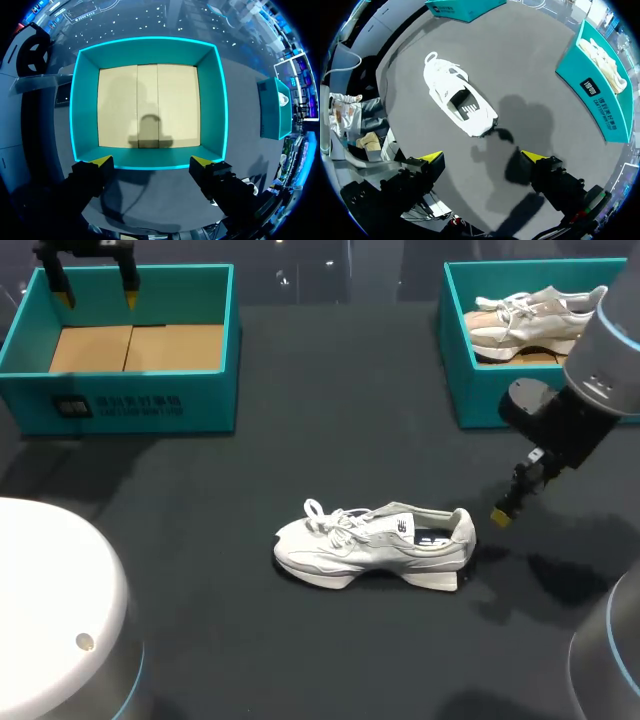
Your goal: Take the shoe out of the shoebox, open the shoe tongue, remove and reinsert the insole, then place the shoe into the shoebox
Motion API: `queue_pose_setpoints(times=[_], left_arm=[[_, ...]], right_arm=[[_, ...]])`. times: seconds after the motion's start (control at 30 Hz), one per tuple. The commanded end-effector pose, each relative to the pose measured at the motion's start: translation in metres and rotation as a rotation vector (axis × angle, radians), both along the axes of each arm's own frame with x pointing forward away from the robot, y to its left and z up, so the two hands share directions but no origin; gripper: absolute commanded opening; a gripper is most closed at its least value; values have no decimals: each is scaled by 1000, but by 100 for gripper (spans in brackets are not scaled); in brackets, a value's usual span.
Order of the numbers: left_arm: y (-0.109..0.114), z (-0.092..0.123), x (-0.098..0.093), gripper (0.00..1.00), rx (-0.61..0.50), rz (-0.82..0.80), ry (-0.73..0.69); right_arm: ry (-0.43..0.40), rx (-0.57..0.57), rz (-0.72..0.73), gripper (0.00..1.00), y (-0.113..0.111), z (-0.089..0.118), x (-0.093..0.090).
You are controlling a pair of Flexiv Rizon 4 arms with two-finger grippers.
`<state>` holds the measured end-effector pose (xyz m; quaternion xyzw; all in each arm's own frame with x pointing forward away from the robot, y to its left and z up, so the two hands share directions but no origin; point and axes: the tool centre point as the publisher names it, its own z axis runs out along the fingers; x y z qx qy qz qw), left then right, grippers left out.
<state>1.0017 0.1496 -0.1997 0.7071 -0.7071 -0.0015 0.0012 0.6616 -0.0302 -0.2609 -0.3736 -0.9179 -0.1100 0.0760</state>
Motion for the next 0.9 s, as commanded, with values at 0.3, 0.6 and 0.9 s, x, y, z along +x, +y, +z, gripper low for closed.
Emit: queue_pose_setpoints(times=[0.3, 0.6, 0.9], left_arm=[[0, 0, -1, 100, -1, 0, -1], [0, 0, -1, 100, -1, 0, -1], [0, 0, -1, 100, -1, 0, -1]], right_arm=[[-115, 607, 199, 100, -15, -9, -6], [-267, 697, 212, 100, -24, -22, -11], [-384, 822, 300, 100, -33, -36, -7]])
